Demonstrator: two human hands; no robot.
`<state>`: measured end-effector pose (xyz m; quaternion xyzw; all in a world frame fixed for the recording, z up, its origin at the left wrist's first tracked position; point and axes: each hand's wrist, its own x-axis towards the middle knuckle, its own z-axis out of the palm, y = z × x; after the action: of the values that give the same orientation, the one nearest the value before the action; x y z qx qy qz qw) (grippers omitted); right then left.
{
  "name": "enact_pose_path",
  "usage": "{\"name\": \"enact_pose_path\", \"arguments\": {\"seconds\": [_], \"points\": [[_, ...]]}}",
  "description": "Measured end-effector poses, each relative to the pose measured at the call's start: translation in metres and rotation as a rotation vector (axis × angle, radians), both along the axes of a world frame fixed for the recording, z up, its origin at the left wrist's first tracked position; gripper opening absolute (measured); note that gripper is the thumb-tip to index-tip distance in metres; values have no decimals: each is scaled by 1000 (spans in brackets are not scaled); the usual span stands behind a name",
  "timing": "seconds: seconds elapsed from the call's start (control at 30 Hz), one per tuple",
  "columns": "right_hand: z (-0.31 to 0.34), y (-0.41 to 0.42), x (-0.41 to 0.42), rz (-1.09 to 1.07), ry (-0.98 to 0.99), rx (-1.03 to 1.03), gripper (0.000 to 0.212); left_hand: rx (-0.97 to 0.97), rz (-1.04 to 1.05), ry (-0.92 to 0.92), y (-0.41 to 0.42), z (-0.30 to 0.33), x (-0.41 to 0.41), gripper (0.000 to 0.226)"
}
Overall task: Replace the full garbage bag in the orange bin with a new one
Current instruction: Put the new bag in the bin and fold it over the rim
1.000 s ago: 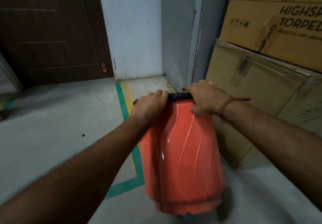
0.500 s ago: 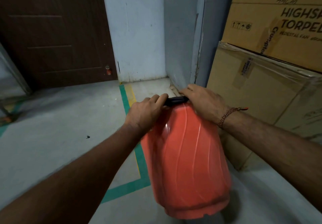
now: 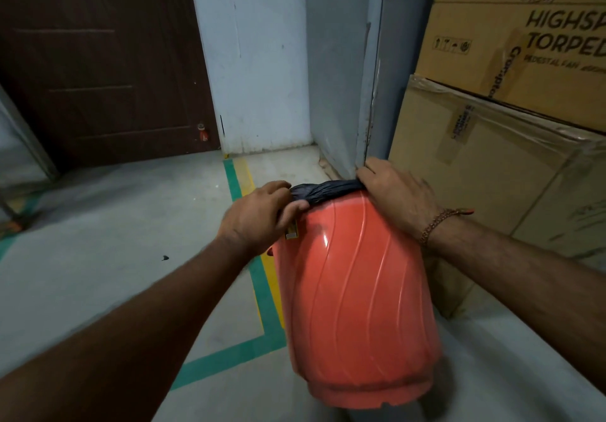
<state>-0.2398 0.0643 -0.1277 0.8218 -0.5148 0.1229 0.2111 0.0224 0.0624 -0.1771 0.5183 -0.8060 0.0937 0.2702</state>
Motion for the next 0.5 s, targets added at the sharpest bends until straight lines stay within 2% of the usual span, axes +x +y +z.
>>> {"name": "enact_pose_path", "arguments": {"seconds": [0.07, 0.13, 0.2, 0.3, 0.43, 0.5], "points": [[-3, -2, -2, 23, 1, -20, 19, 58, 51, 126, -2, 4, -5, 47], [-4, -3, -5, 40, -6, -16, 11, 43, 57, 125, -4, 10, -10, 48], [-5, -4, -8, 36, -9, -10, 10, -7, 10, -31, -6, 15, -12, 54], [-6, -5, -13, 52, -7, -22, 9, -151, -86, -338, -7, 18, -13, 50], [-6, -4, -9, 81, 9, -10, 12, -106, -51, -437, -3, 20, -19, 27], [1, -1, -4, 28, -5, 40, 20, -78, -22, -445, -2, 21, -22, 20]]}}
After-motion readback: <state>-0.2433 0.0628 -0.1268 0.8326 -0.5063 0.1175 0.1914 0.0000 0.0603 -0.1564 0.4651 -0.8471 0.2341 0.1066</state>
